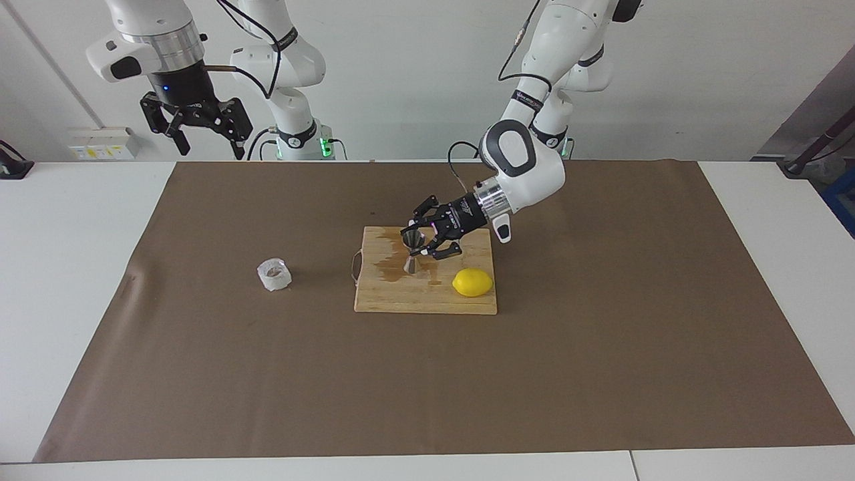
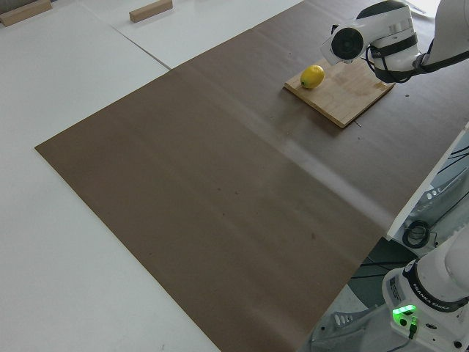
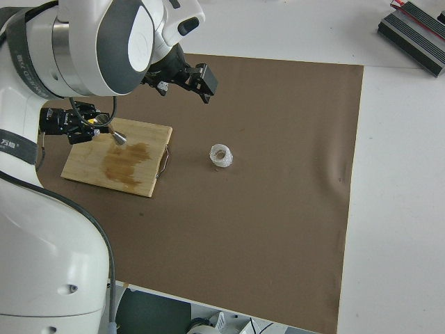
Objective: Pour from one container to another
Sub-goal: 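Lift the metal cup with the left gripper and carry it onto the cutting board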
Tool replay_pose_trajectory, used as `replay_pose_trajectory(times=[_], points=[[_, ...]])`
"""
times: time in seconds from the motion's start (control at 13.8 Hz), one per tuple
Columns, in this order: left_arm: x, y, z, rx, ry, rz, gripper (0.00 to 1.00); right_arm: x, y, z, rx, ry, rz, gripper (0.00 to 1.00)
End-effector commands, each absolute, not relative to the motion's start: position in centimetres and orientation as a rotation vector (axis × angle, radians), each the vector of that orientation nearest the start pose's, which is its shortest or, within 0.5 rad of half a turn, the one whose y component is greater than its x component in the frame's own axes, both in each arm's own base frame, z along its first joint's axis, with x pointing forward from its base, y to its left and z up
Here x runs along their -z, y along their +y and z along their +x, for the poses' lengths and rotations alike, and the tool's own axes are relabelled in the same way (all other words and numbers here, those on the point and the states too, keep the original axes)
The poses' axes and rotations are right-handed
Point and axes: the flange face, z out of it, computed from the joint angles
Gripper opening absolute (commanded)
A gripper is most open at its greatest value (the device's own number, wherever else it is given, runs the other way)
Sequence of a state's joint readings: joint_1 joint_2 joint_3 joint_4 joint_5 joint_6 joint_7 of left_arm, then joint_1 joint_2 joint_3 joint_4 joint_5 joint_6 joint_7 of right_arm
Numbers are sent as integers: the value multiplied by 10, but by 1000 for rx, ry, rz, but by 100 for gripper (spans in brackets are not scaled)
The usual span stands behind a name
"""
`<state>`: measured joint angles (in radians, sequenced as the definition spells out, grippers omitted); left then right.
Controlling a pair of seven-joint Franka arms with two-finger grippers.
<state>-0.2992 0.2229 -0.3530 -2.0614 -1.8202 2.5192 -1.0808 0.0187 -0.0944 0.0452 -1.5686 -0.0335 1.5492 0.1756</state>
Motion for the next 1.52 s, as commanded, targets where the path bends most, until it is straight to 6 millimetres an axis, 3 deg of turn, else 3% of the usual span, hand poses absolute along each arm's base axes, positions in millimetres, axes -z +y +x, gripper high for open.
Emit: replay_pose_trajectory(times=[0.0, 0.87, 0.94, 1.01, 1.16, 1.45], points=[[-345, -347, 468, 951, 1751, 1128, 0, -677, 28, 516, 111, 166, -3147, 100], [-312, -342, 458, 912, 1735, 1212, 1, -677, 31, 515, 111, 154, -3148, 100], [-312, -342, 458, 912, 1735, 1212, 5, -678, 31, 515, 114, 154, -3147, 100], [-312, -342, 458, 912, 1735, 1214, 16, -677, 31, 515, 109, 154, -3148, 100], [-312, -341, 459, 910, 1734, 1214, 45, -672, 32, 510, 92, 149, -3149, 100], [-311, -340, 460, 904, 1733, 1221, 72, -663, 34, 508, 69, 126, -3116, 100]])
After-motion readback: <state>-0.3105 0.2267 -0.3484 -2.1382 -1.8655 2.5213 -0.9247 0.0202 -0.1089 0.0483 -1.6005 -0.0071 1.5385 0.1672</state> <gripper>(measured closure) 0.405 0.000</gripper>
